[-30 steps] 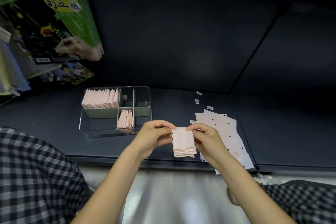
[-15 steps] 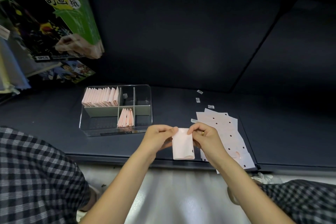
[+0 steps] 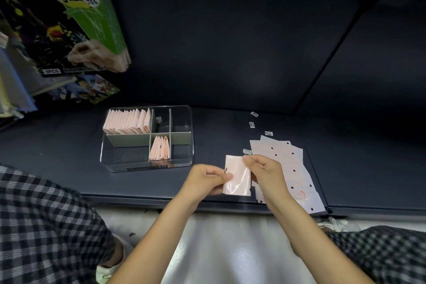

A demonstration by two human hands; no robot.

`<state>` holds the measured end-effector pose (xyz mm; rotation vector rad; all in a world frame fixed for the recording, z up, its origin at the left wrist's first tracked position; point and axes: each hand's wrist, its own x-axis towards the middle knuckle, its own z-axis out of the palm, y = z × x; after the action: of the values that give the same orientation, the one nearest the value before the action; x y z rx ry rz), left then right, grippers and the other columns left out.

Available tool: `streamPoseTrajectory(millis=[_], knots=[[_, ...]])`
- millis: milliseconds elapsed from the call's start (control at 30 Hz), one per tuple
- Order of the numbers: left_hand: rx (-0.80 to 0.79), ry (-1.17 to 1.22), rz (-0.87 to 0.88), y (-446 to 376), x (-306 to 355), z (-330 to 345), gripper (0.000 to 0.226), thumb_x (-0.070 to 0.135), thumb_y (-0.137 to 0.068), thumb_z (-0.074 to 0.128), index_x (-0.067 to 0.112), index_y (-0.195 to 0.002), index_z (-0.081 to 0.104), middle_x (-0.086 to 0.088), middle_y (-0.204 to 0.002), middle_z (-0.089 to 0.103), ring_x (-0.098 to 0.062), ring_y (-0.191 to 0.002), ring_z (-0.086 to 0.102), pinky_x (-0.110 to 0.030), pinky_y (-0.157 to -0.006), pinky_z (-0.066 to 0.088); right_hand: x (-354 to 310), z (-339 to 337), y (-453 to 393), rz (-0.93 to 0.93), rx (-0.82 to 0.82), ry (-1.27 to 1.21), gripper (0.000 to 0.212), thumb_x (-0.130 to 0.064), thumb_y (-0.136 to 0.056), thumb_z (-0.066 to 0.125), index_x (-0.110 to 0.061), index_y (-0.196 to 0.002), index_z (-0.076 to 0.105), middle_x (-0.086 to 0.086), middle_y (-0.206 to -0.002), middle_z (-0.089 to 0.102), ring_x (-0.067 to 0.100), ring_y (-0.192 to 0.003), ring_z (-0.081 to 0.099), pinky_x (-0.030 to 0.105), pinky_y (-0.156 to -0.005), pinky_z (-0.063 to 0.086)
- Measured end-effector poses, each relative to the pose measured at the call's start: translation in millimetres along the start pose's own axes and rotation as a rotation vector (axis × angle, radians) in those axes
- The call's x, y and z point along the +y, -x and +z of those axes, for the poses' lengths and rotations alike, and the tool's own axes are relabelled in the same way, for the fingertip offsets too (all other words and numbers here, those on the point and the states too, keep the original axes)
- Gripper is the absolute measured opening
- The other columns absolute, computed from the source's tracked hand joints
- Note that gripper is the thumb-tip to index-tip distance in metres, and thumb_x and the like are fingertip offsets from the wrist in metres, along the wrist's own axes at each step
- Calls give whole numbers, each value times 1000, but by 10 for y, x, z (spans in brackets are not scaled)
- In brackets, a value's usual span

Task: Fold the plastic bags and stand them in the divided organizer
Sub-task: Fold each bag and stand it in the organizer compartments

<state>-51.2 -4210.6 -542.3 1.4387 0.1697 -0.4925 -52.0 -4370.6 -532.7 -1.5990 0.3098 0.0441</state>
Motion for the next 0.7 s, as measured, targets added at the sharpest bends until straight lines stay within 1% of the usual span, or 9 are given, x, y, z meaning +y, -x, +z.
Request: streamPoseTrajectory(millis=[67,133,233,267,333,433,567,633,700], knots=[[-3,2,-22,-4,-18,-27,12,8,-80,72,11,-69,71,2,-61,68,-4,-58,65,-17,-57,53,24,2,-19,20,29,-10,12,-14,-88,63,-10,-80,72,1,-70,70,12,-64,63,24,-62,51],[34,19,-24,-22,-35,-47,15,5,-82,70,11,-68,70,2,-60,68,-5,-57,65,-17,-55,52,76,35,-23,56,32,-13,14,-18,-89,63,-12,-80,72,-5,-66,69,7,-59,61,18,-56,48],[148,114,-36,-65,-72,-112,13,4,-84,67,9,-73,71,-3,-68,71,-11,-64,67,-20,-58,54,169,100,-12,148,-65,12,15,-23,-89,63,-12,-84,73,-7,-67,69,3,-58,60,16,-57,49],[179,137,-42,-77,-81,-146,11,5,-85,66,8,-75,71,-4,-70,71,-11,-64,68,-20,-57,54,197,122,-10,169,-97,33,14,-22,-88,64,-13,-83,74,-7,-67,69,2,-58,59,15,-58,49],[206,151,-56,-103,-102,-214,9,7,-86,66,9,-78,70,-4,-72,71,-11,-65,68,-20,-56,53,224,173,-13,187,-108,51,12,-20,-86,66,-16,-77,74,-6,-67,70,2,-58,59,15,-59,49],[208,179,-72,-139,-145,-281,10,10,-87,64,11,-78,68,-5,-73,71,-12,-67,67,-23,-58,54,232,254,-34,163,-85,103,12,-19,-84,68,-16,-74,73,-6,-63,68,2,-56,57,17,-60,50],[235,210,-71,-202,-189,-364,12,10,-88,63,12,-77,67,0,-66,70,-6,-58,64,-23,-56,55,256,388,-61,128,-94,215,12,-19,-85,66,-18,-75,73,-3,-62,69,2,-55,57,20,-61,49],[249,182,-49,-250,-184,-410,13,10,-88,63,13,-76,67,1,-65,69,-5,-58,64,-21,-54,54,270,463,-103,111,-67,235,12,-17,-85,66,-17,-75,72,0,-62,69,2,-54,56,17,-58,48],[252,105,-8,-320,-171,-480,12,11,-88,63,15,-77,67,1,-66,67,-6,-57,63,-20,-52,52,286,534,-171,97,-24,240,12,-15,-85,67,-16,-74,71,-1,-58,66,1,-49,56,14,-54,46]])
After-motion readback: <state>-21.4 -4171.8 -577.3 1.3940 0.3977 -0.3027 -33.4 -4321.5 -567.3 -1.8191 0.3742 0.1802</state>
